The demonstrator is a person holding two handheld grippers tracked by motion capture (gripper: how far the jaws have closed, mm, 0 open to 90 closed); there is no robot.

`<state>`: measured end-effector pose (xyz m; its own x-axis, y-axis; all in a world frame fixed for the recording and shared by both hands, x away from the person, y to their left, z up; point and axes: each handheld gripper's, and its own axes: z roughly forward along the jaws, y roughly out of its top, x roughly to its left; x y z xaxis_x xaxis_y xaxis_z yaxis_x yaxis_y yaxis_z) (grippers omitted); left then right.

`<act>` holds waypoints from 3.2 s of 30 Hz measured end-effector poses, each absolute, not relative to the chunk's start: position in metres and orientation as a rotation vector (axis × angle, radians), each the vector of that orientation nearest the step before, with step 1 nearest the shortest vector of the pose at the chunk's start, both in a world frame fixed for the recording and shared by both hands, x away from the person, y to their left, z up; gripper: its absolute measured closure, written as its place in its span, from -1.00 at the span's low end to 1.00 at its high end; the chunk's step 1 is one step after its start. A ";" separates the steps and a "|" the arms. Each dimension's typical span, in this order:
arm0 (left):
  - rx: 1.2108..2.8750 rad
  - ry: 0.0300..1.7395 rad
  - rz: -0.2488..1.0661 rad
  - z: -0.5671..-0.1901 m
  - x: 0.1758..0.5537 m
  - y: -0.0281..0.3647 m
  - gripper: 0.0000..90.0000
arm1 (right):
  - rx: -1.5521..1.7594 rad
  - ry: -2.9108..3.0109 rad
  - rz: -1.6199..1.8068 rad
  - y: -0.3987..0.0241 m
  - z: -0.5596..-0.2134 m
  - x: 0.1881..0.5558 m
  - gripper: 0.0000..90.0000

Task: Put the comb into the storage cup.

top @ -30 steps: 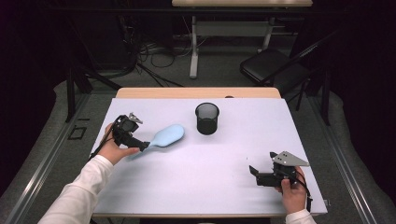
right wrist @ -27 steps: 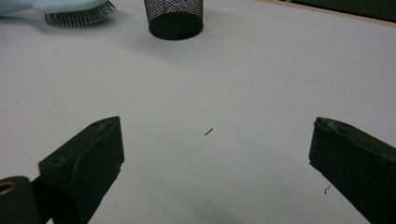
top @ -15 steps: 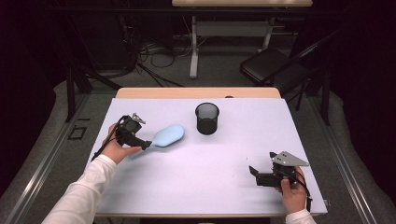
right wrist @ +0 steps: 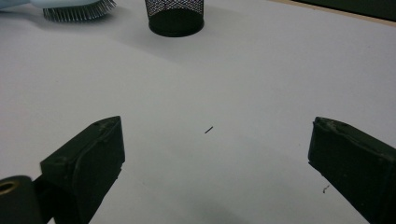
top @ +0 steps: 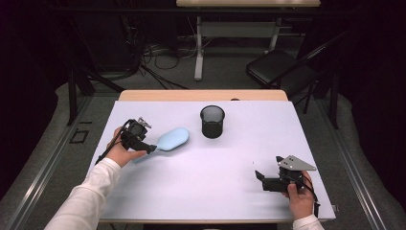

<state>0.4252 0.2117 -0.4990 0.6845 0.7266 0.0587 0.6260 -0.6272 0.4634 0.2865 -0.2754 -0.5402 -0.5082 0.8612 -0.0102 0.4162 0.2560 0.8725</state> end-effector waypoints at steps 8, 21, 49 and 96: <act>2.536 0.967 0.371 -0.499 0.423 0.208 -0.13 | 1.154 2.036 1.190 -0.275 -0.540 0.287 -0.92; 2.613 0.927 0.337 -0.509 0.430 0.201 0.00 | 1.150 2.045 1.189 -0.274 -0.541 0.287 -0.91; 2.708 0.864 0.304 -0.526 0.437 0.186 0.26 | 1.152 2.055 1.183 -0.274 -0.541 0.288 -0.91; 2.751 0.732 0.301 -0.530 0.439 0.186 0.55 | 1.151 2.066 1.177 -0.274 -0.542 0.288 -0.90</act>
<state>0.4392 0.1863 -0.5299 0.8500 0.5110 0.1281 0.4531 -0.8332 0.3170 0.2876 -0.2743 -0.5419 -0.5212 0.8534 -0.0106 0.4260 0.2709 0.8632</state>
